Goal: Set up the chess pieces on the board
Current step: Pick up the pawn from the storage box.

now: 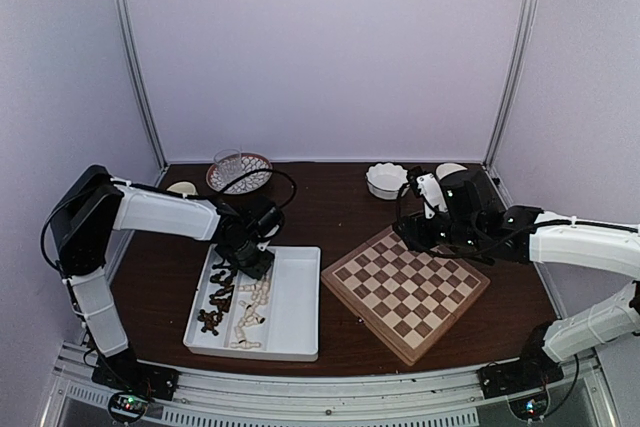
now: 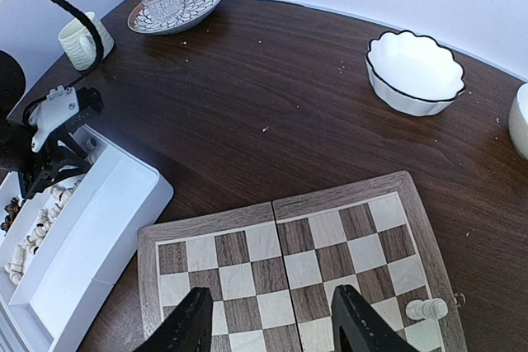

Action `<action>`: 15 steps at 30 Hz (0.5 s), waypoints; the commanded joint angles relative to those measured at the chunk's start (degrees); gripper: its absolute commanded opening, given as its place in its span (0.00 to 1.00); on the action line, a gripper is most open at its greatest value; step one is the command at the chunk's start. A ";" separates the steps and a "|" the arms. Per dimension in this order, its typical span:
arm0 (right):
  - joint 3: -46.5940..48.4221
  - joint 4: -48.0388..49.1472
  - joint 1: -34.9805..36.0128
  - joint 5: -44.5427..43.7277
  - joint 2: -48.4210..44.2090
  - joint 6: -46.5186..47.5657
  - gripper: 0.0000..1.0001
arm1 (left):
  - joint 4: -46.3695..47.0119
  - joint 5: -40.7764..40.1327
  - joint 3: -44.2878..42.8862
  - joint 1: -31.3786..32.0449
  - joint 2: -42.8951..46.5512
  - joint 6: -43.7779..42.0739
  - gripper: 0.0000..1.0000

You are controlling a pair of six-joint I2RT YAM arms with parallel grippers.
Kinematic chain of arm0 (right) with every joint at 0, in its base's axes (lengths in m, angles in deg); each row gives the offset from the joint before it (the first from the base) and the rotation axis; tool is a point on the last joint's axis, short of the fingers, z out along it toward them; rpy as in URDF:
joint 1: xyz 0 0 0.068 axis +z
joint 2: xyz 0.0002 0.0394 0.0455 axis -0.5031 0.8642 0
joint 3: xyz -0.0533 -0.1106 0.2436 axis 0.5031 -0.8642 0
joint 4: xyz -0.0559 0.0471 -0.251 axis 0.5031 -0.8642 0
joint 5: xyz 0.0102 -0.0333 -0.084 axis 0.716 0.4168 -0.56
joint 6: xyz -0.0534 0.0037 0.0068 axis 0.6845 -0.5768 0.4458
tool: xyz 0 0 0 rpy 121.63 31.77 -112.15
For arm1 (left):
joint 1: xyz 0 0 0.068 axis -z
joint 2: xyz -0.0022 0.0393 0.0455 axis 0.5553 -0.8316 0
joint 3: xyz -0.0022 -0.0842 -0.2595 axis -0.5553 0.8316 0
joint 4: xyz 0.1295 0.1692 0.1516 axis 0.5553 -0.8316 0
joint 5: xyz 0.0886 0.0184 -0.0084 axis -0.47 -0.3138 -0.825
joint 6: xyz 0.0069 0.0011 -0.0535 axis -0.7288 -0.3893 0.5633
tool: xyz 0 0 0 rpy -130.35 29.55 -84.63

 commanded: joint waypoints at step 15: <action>0.79 2.25 0.85 7.67 -0.92 -0.96 0.52 | 8.64 2.59 8.22 2.65 14.34 -1.86 0.16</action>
